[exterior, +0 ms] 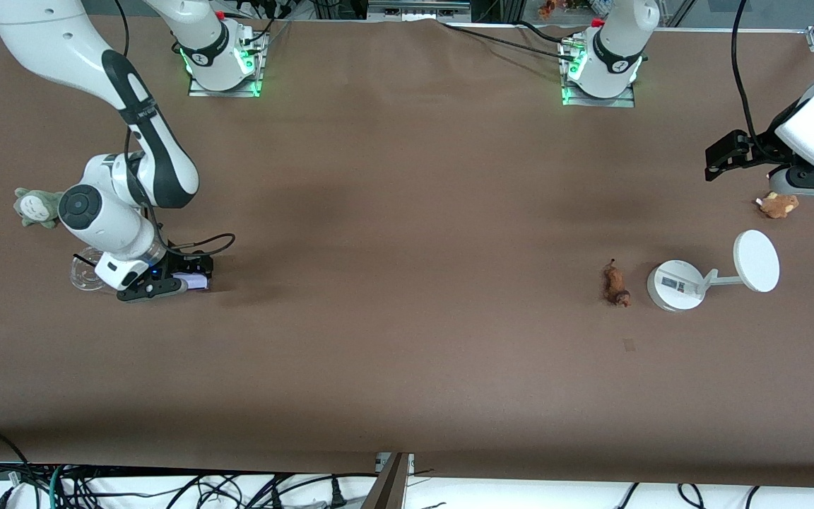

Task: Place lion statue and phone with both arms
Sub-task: 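Carry the phone with the right gripper toward the clear cup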

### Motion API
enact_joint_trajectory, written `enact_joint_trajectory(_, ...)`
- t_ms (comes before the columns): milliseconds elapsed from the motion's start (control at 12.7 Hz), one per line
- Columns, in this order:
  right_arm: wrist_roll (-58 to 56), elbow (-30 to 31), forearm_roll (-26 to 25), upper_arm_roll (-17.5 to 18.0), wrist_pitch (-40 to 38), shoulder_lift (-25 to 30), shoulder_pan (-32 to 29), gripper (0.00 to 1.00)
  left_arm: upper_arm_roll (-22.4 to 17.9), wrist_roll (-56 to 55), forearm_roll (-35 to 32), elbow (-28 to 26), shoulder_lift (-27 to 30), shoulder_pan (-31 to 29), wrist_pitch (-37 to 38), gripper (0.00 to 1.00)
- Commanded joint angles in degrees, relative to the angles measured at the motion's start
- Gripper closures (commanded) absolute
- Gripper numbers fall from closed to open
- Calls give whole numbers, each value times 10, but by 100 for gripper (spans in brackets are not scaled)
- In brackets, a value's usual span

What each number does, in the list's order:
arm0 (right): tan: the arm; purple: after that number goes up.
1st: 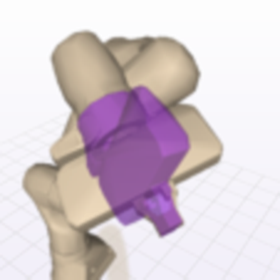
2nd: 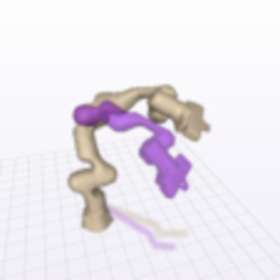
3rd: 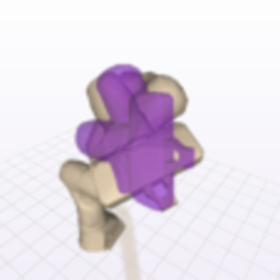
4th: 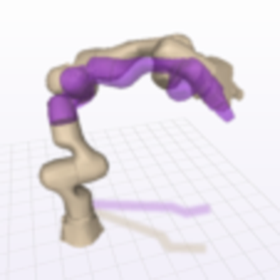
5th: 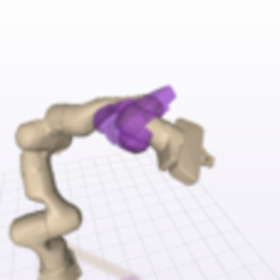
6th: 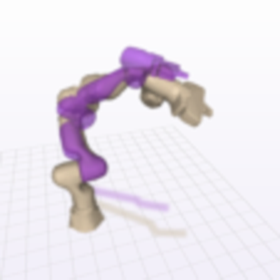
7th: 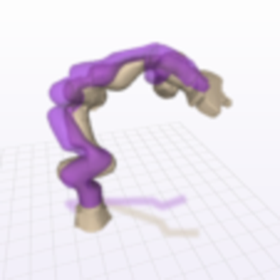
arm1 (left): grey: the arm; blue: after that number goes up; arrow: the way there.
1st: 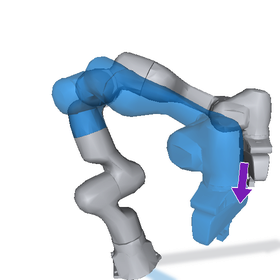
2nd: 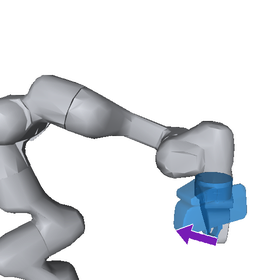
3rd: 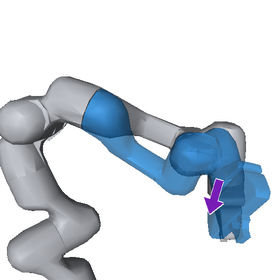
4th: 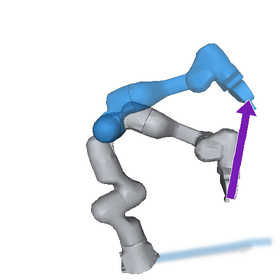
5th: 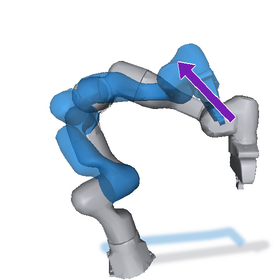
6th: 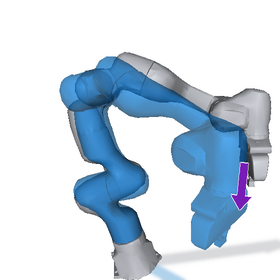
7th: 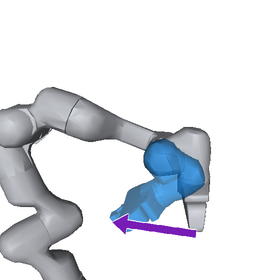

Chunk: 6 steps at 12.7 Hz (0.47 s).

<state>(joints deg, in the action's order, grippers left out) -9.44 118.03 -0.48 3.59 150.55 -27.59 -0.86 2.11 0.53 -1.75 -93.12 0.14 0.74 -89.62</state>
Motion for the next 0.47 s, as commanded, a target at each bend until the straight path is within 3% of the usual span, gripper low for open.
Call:
enact_joint_trajectory(0, -19, -2, 12, 5, 35, -17, -9, 92, -3, 10, 14, 22, -9, 1, 9, 0)
enact_joint_trajectory(393, -43, -10, 10, 5, 65, -45, -26, 92, -2, 11, 14, 25, -13, 1, 10, 0)
